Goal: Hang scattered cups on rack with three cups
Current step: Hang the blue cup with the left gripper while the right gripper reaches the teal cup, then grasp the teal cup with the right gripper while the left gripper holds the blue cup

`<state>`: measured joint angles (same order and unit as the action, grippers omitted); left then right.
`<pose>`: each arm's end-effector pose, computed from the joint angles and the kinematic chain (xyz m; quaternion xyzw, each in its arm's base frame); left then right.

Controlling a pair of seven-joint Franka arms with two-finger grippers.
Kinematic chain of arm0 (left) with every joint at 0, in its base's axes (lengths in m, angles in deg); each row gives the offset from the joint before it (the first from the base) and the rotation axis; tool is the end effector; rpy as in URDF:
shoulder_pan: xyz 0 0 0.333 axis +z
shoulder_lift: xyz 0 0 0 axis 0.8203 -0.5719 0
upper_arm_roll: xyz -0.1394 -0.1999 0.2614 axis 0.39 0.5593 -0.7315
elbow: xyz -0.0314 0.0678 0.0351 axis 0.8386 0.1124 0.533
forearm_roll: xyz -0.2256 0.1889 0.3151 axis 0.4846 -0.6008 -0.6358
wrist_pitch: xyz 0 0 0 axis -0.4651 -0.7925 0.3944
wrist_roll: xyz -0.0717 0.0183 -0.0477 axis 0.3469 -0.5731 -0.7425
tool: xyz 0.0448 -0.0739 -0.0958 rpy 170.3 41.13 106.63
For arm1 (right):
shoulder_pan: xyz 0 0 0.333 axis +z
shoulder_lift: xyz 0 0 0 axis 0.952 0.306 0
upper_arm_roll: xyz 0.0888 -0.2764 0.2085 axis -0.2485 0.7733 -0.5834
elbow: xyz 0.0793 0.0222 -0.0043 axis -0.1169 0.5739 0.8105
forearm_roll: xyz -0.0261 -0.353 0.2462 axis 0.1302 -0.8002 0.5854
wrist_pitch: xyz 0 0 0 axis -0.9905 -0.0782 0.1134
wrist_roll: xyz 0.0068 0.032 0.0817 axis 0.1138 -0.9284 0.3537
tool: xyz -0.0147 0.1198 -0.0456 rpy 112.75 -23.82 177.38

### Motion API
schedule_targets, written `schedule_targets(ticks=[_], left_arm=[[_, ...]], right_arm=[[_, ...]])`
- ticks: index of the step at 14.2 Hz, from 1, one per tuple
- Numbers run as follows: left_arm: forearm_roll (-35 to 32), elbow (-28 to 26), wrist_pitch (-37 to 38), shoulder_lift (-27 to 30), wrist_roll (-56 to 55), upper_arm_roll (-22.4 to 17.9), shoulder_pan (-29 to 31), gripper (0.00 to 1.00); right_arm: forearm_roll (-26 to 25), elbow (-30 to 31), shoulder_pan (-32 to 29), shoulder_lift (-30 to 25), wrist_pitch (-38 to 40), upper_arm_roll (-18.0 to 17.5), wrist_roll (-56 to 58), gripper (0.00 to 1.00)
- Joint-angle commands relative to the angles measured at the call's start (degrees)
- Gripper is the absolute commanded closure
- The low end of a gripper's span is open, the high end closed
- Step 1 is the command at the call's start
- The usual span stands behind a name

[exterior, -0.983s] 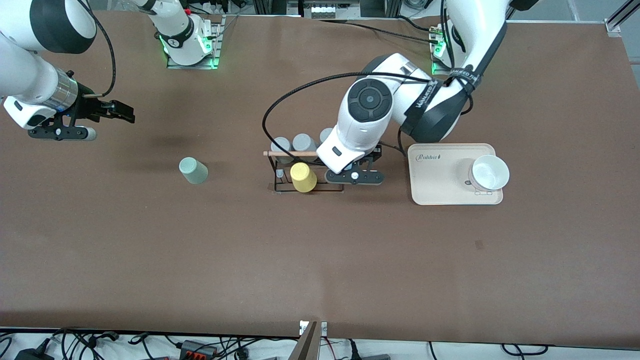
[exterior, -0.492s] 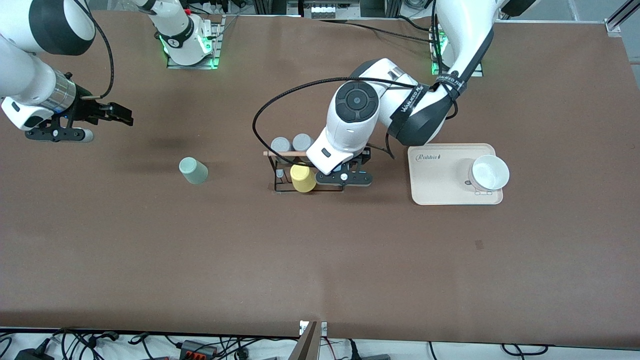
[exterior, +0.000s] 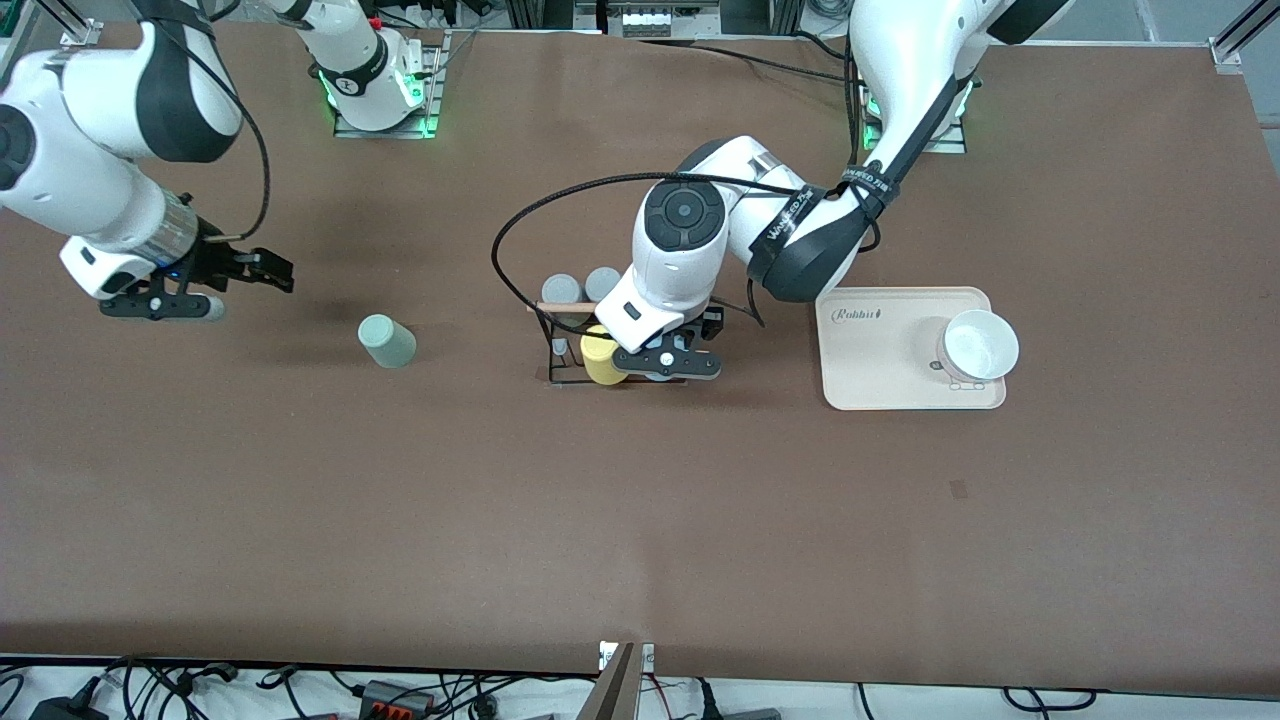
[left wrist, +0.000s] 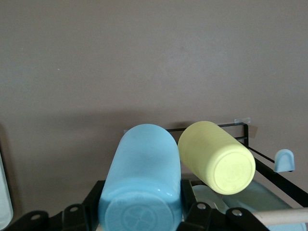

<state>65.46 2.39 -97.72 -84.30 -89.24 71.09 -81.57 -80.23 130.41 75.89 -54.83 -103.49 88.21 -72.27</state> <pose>0.6182 -0.5165 0.3649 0.9991 -0.0184 -0.0287 0.0253 0.5573 0.0181 0.3951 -0.9993 -0.0063 0.0367 0.0024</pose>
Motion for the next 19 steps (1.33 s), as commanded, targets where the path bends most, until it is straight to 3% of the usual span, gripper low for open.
schedule_targets(ticks=[1,8,14,19], left_arm=[[-1.44,-1.85,-0.61,0.62,0.07,-0.43,-0.36,0.89],[-1.35,-2.21,-0.79,-0.96,0.15,-0.43,-0.80,0.89],[-1.44,-2.21,-1.23,-1.75,0.24,-0.43,-0.89,0.89],[-1.44,-2.21,-1.93,-2.37,0.24,-0.43,-0.97,0.89]], right_arm=[[-0.40,0.56,2.70,0.43,-2.29,0.03,0.00,0.00],[-0.05,0.56,4.81,2.71,-6.32,0.03,-0.26,0.00],[0.21,0.91,6.04,8.42,-13.88,-0.06,-0.52,0.00],[0.48,5.56,7.27,9.57,-20.47,-0.06,-1.48,0.00]])
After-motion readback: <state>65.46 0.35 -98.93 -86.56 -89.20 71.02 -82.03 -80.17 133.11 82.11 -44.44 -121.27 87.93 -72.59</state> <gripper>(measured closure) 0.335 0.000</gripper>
